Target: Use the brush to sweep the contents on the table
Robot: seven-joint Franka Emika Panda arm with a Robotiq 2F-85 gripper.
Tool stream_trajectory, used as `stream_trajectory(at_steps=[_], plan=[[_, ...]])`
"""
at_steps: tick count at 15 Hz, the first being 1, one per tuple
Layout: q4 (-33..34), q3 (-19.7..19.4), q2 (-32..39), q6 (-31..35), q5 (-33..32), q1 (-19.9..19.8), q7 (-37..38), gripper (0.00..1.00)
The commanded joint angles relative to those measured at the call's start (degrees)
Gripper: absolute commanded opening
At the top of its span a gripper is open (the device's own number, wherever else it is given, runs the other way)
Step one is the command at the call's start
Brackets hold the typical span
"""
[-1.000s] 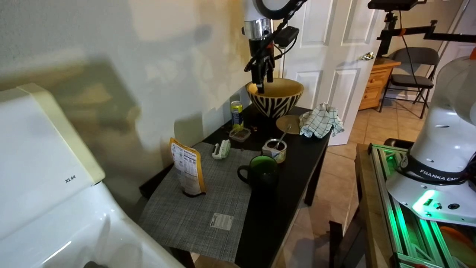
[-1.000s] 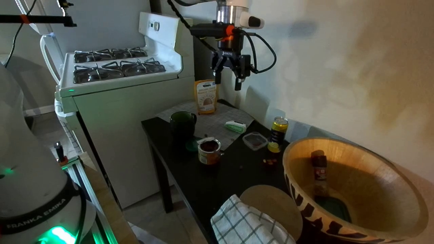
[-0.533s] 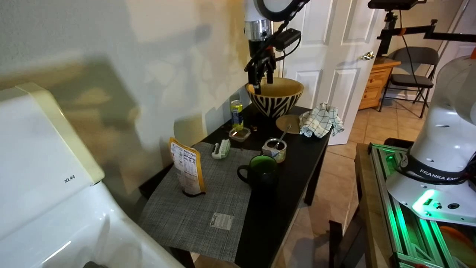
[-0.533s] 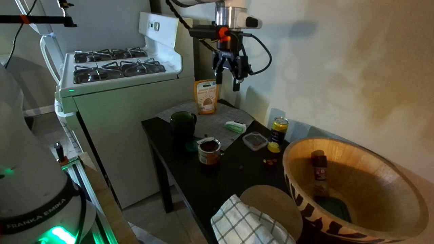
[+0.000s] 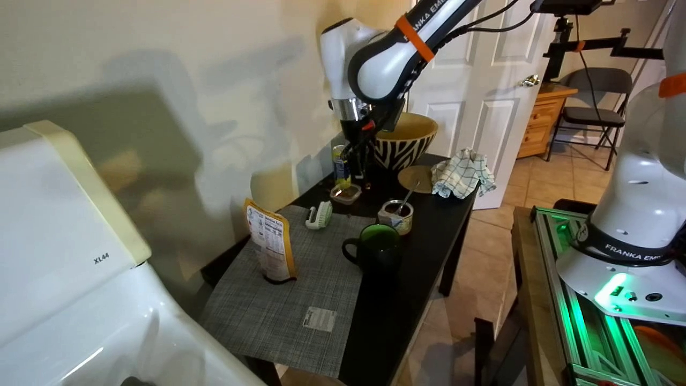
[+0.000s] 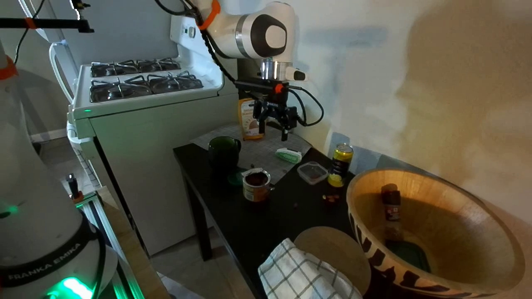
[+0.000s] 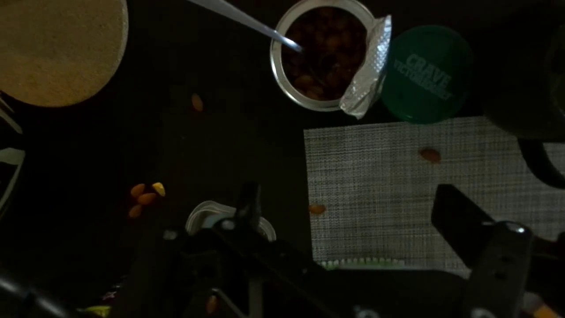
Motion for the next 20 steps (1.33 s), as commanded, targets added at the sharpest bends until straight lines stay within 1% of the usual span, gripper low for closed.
stream_trajectory(at_steps=[1, 5, 6, 7, 10, 12, 13, 14, 16, 20], plan=[[0.47, -0.32, 0.85, -0.20, -0.04, 0.62, -0.06, 1.00], [0.71, -0.51, 0.65, -0.20, -0.03, 0.52, -0.05, 1.00], [0.34, -0.32, 0.97, 3.00, -0.10, 0.25, -2.30, 1.00], [-0.11, -0.40, 1.66, 9.01, -1.59, -0.06, -5.00, 1.00], [0.79, -1.40, 4.54, 20.59, -4.46, -0.34, -8.23, 1.00], [1.39, -1.04, 6.91, 28.46, -3.86, -1.08, -12.77, 1.00], [2.40, -0.18, 8.84, 31.79, -2.39, -1.57, -15.68, 1.00], [3.04, 0.73, 10.21, 33.69, -1.07, -2.11, -18.18, 1.00], [4.30, 2.81, 13.09, 35.50, 1.41, -3.16, -21.27, 1.00], [7.51, 7.53, 18.08, 34.11, 7.68, -6.73, -24.94, 1.00]])
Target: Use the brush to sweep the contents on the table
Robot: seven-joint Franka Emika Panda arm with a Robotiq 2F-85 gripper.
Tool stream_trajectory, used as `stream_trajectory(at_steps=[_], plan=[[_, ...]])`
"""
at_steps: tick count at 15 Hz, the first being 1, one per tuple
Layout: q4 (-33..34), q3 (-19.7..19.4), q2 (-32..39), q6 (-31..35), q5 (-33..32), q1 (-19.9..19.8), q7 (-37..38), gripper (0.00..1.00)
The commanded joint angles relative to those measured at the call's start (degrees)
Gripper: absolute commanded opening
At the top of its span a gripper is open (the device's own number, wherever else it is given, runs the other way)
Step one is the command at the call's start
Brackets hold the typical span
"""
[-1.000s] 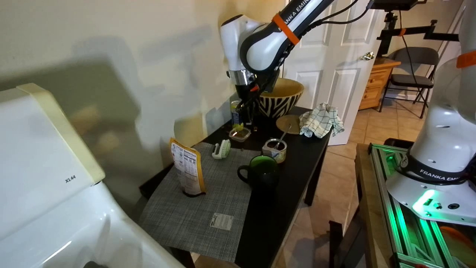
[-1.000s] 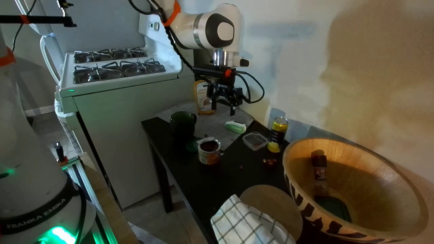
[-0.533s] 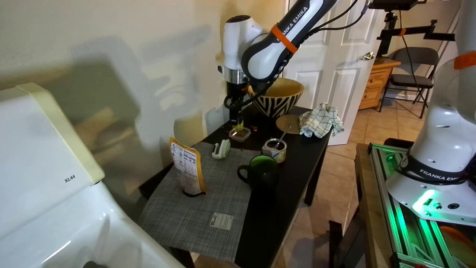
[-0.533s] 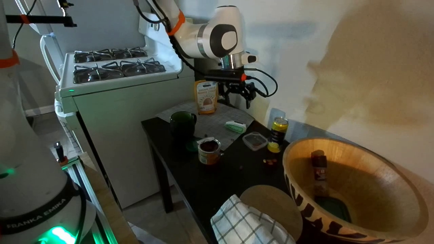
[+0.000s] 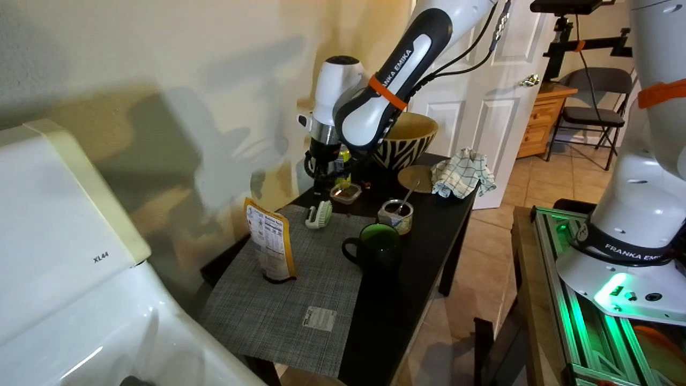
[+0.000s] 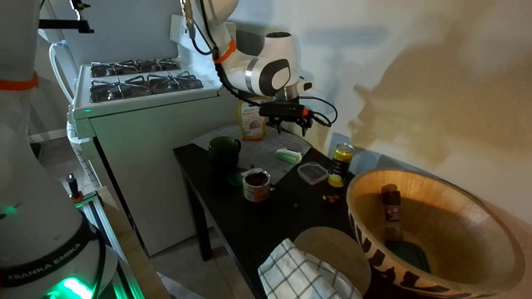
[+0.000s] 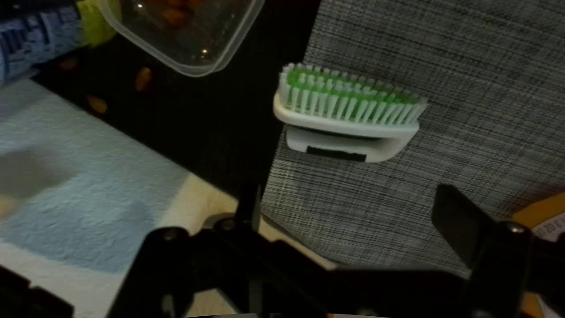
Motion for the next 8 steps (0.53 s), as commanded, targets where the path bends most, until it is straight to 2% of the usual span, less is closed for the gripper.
stream_trajectory(at_steps=[1, 5, 8], plan=[[3.63, 4.60, 4.89, -0.35, 5.84, -4.25, -4.06, 1.00], [6.18, 7.99, 8.25, -1.39, 8.68, -7.94, -7.70, 1.00], [7.71, 8.96, 10.23, -2.75, 9.21, -9.18, -8.56, 1.00]])
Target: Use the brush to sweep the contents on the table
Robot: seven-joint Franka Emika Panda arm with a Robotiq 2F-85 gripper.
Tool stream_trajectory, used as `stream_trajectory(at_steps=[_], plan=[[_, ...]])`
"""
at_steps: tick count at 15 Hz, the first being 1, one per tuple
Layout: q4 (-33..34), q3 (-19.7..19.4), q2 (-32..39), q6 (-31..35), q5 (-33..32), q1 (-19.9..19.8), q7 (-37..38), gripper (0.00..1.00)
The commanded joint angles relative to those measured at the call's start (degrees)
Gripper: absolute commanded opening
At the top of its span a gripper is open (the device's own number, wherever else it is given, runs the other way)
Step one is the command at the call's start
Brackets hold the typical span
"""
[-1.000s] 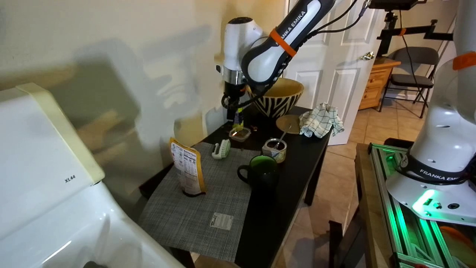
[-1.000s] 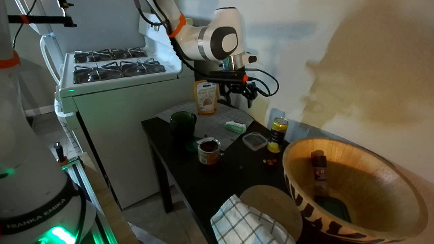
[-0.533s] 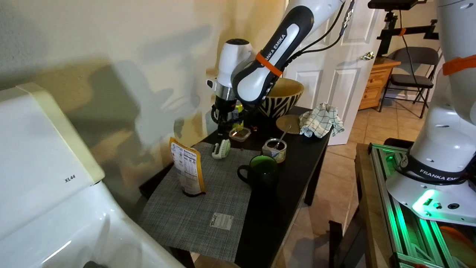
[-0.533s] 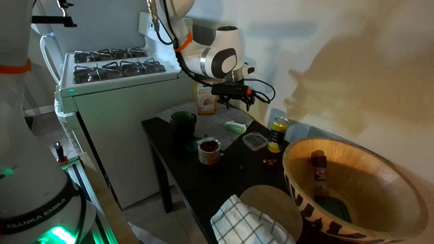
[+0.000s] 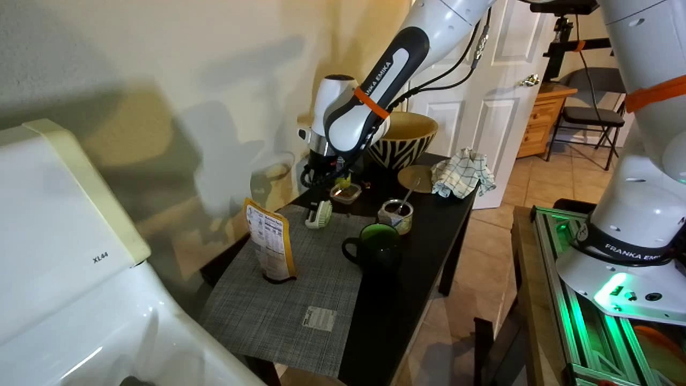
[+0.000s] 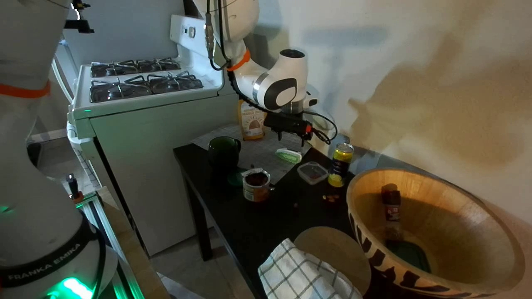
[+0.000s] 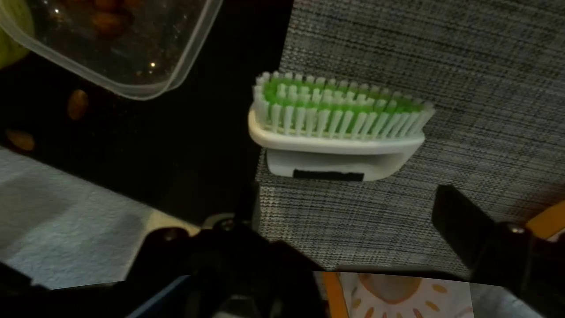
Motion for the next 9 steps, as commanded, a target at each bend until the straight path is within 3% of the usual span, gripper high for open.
stream_trajectory(at_steps=[1, 9], plan=[[3.15, 2.17, 3.23, -2.57, 1.84, -2.11, -2.51, 1.00], [6.15, 4.95, 6.74, -5.26, 2.28, -4.39, -5.36, 1.00]])
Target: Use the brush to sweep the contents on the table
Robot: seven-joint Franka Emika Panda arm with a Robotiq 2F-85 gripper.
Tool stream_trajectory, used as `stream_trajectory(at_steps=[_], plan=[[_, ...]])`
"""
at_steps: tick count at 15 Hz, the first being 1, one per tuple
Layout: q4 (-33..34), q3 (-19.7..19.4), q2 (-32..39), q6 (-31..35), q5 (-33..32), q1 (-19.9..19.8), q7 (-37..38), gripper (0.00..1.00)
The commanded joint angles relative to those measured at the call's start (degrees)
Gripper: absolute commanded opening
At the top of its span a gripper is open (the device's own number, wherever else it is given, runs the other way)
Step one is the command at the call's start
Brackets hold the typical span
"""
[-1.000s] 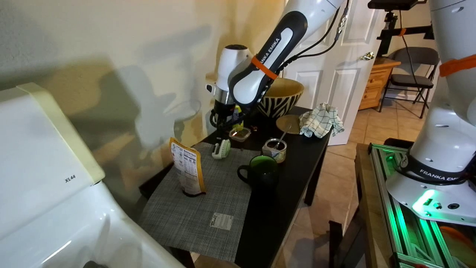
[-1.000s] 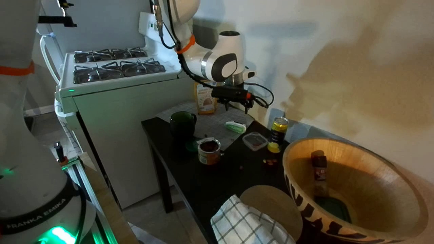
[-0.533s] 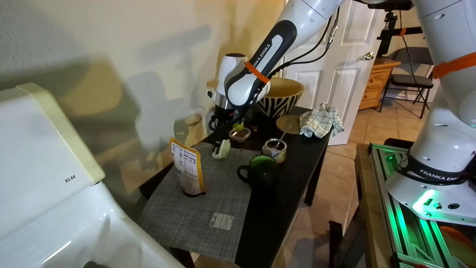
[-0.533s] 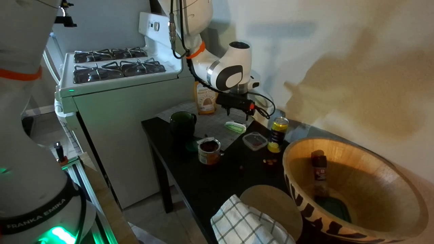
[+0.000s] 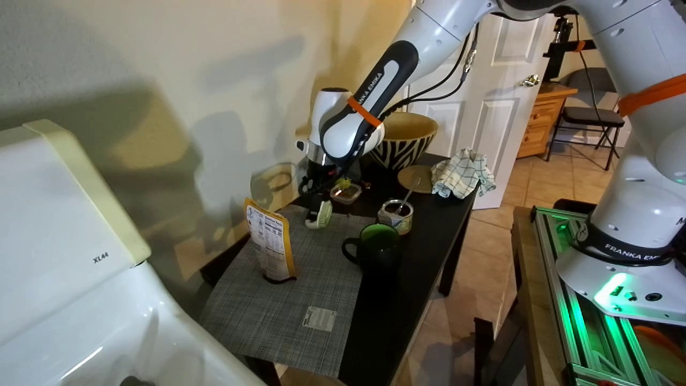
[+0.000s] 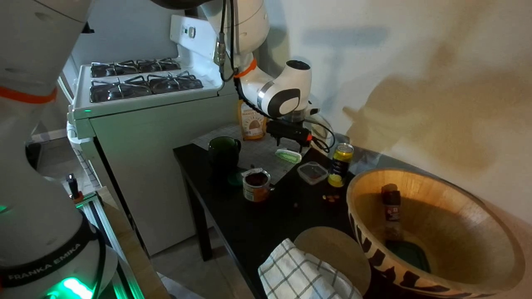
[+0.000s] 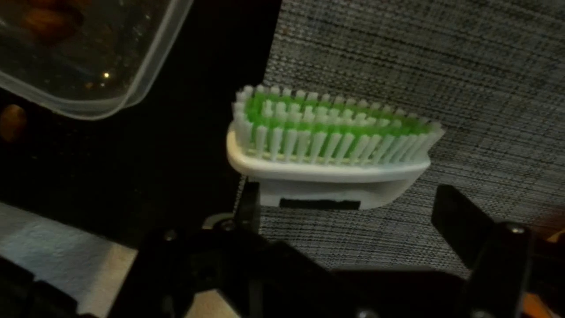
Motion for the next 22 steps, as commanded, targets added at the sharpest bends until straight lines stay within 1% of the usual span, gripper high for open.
stream_trajectory(at_steps=[1, 8, 13, 14, 20, 22], plan=[[2.16, 1.41, 1.51, -3.44, 1.83, -1.16, -2.04, 1.00], [0.18, -0.13, -1.15, -7.24, 2.09, -0.01, -0.47, 1.00], [-1.58, -0.35, -3.39, -8.74, 1.73, 0.71, -0.80, 1.00], [-1.98, 0.06, -3.85, -9.57, 1.75, 0.67, -1.64, 1.00], [-1.44, -1.41, -4.75, -18.67, 0.93, 3.71, -1.55, 1.00], [-1.30, -1.55, -4.83, -19.68, 0.75, 4.46, -2.33, 1.00]])
